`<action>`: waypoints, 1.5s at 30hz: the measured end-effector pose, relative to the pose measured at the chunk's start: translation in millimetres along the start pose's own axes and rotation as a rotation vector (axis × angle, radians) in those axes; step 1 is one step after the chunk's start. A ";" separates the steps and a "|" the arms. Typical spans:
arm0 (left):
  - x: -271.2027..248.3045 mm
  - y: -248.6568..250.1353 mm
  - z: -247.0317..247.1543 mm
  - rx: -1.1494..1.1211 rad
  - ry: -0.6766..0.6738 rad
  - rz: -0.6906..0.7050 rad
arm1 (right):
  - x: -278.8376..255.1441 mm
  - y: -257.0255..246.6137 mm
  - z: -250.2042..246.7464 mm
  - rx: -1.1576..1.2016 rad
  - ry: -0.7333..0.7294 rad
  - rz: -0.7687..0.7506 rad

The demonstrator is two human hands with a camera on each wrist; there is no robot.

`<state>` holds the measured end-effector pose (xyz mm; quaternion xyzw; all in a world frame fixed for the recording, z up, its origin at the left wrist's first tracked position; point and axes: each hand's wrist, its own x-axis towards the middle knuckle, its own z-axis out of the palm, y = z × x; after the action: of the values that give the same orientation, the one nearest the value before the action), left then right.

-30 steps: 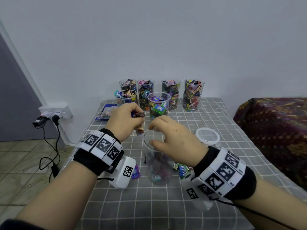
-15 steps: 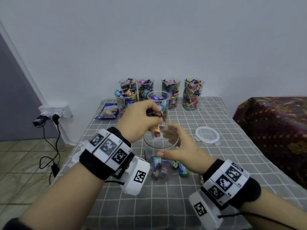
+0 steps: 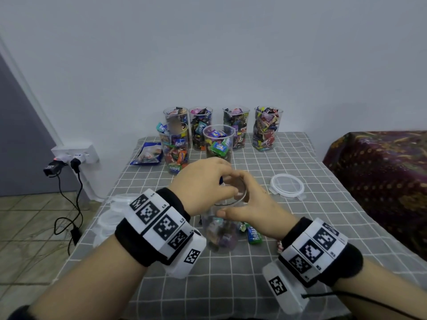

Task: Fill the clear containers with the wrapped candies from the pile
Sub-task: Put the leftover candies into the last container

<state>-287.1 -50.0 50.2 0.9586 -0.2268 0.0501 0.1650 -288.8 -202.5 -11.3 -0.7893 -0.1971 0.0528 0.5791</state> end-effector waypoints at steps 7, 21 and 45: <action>-6.3 -5.3 -1.8 -0.194 0.045 0.082 | -3.6 -7.4 -8.0 -0.001 -0.122 0.047; -24.4 -78.1 12.6 0.297 -0.376 -0.235 | -14.8 34.8 -81.1 -1.191 -0.456 0.479; 29.5 -79.4 87.1 0.182 -0.554 -0.009 | 55.9 50.5 -2.6 -1.259 -0.636 0.171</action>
<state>-223.1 -24.9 -50.0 0.9476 -0.2534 -0.1941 0.0104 -224.2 -196.7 -49.7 -0.9330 -0.2869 0.2021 -0.0790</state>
